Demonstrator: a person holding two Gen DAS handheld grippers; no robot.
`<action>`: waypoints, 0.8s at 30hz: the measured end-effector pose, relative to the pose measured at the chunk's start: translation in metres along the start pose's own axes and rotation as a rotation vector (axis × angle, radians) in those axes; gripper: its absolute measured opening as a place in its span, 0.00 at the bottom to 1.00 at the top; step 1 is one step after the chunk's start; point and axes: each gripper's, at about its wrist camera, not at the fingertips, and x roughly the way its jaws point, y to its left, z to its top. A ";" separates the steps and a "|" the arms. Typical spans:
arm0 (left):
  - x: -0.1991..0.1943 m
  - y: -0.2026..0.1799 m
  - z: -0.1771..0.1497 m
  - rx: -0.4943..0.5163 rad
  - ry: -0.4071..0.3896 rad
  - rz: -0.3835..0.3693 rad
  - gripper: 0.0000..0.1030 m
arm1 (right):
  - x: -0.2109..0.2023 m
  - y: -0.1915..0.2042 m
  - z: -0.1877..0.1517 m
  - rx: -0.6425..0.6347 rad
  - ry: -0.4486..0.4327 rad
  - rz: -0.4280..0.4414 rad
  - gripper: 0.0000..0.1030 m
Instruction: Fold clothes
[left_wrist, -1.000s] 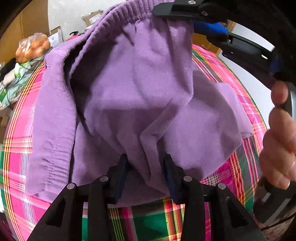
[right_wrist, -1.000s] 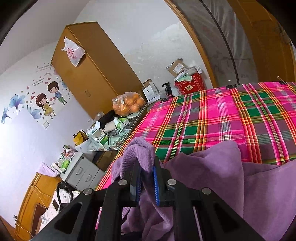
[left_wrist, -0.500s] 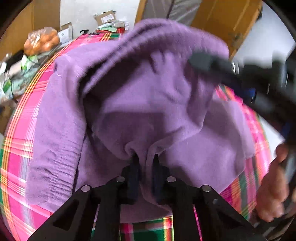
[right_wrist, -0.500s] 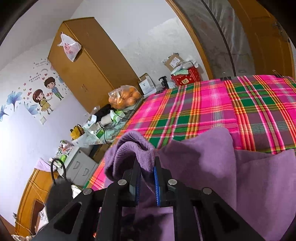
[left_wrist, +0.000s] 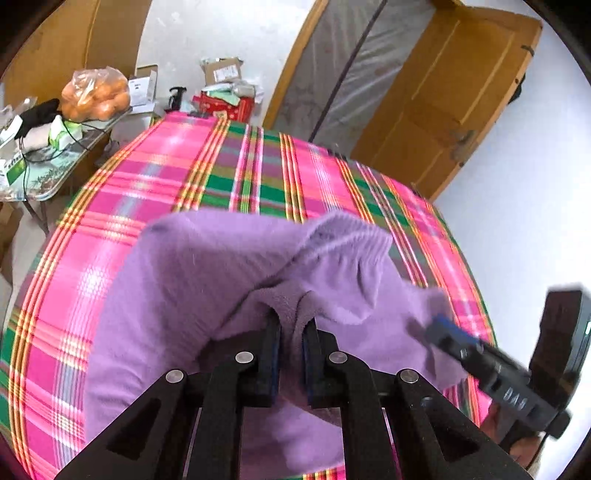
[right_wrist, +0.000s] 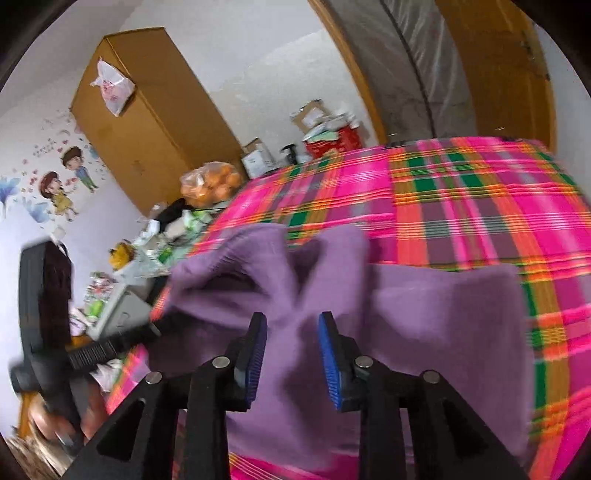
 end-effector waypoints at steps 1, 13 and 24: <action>-0.001 0.002 0.004 -0.007 -0.009 -0.003 0.09 | -0.003 -0.005 -0.002 -0.005 -0.002 -0.025 0.32; -0.014 0.030 0.032 -0.103 -0.114 0.028 0.09 | -0.007 -0.033 -0.030 -0.055 0.045 -0.205 0.48; -0.015 0.046 0.037 -0.141 -0.138 0.067 0.09 | 0.018 0.016 -0.055 -0.307 0.099 -0.189 0.55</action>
